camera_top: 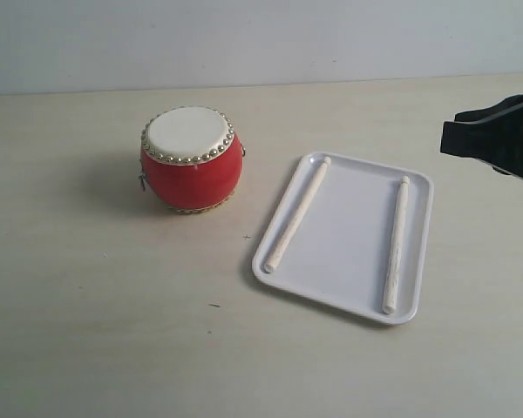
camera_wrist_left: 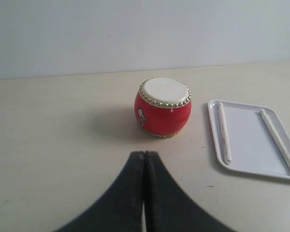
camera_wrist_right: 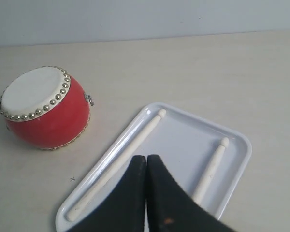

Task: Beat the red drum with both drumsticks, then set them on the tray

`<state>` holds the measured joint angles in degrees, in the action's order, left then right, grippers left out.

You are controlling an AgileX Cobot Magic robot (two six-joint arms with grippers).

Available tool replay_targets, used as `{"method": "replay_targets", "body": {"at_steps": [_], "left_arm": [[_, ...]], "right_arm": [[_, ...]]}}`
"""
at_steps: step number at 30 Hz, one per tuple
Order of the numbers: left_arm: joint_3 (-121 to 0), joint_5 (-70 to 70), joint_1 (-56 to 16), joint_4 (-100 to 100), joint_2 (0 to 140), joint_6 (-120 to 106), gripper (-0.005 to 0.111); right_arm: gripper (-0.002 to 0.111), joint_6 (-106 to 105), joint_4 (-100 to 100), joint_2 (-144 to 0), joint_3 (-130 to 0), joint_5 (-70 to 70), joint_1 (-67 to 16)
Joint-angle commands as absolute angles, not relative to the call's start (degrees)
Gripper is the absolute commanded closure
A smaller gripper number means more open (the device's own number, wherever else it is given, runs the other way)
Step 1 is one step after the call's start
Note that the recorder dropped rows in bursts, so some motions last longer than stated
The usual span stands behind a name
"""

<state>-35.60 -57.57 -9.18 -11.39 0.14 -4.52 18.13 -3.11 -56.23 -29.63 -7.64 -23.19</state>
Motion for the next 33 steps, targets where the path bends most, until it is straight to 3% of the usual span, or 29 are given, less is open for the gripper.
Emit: {"method": "replay_targets", "body": {"at_steps": [1,8,13,28,33], "left_arm": [[-35.35,-57.69,-9.59,-11.62,0.0,-3.98,0.107],[-35.35,-54.71,-9.59,-10.91,0.0,-4.92,0.107],[-26.56,-25.49,-7.02,-10.77,0.0,-11.87,0.107],[-0.28,-3.92,4.43,-16.2,0.0,-11.49,0.107],[0.0,-1.71,6.38,-20.04,0.0,-11.35,0.107]], "right_arm": [[0.108,17.65,-3.38,-56.01,-29.32,-7.6,-23.26],[0.108,17.65,-3.38,-56.01,-29.32,-7.6,-23.26],[0.108,17.65,-3.38,-56.01,-29.32,-7.6,-23.26],[0.108,17.65,-3.38,-56.01,-29.32,-7.6,-23.26],[0.108,17.65,-3.38,-56.01,-29.32,-7.6,-23.26]]}}
